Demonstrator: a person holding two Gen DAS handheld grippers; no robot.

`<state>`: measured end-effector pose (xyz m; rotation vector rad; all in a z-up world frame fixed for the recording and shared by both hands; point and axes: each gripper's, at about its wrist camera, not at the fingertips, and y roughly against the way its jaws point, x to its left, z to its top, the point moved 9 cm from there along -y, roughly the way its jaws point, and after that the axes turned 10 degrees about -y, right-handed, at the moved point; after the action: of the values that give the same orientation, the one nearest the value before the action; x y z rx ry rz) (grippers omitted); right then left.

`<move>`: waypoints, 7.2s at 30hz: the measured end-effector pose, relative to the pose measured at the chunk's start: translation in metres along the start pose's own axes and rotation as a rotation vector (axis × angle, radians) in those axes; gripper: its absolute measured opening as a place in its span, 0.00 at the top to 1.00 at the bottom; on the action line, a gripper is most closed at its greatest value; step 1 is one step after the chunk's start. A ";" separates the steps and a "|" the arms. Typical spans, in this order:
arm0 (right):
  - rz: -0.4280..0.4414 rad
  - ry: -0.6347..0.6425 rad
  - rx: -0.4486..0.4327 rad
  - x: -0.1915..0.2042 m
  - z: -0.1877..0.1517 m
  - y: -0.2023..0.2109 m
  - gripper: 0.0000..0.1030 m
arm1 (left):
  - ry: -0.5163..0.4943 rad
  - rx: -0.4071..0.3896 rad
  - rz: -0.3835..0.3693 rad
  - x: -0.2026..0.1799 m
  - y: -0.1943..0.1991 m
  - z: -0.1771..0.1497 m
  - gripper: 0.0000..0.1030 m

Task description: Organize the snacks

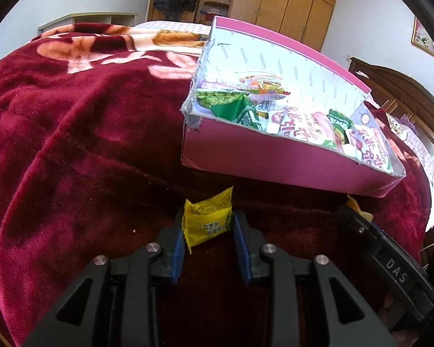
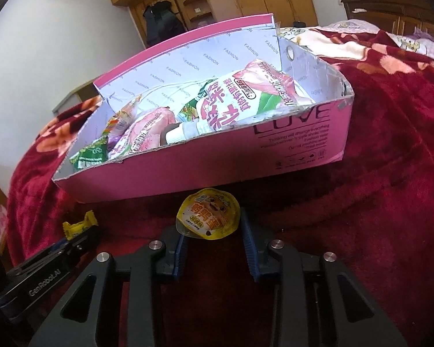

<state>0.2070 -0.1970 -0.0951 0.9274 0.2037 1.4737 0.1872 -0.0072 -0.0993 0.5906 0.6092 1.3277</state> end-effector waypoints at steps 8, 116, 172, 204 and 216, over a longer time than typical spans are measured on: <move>0.033 0.010 -0.010 0.003 -0.003 0.007 0.67 | 0.013 -0.013 -0.012 0.002 0.004 0.001 0.72; 0.035 0.095 -0.113 0.024 0.125 -0.018 0.48 | -0.106 -0.047 -0.029 -0.061 -0.062 0.156 0.37; -0.015 0.103 -0.071 0.002 0.004 0.045 0.30 | -0.142 -0.036 0.134 -0.045 0.014 0.027 0.28; -0.023 0.085 -0.041 -0.004 -0.004 0.036 0.30 | -0.137 0.012 0.144 -0.039 -0.003 0.016 0.28; -0.023 0.083 -0.040 -0.005 -0.004 0.035 0.30 | -0.127 0.020 0.141 -0.037 -0.005 0.013 0.28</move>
<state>0.1772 -0.2057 -0.0778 0.8298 0.2436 1.4913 0.1952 -0.0447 -0.0912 0.7392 0.4842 1.4054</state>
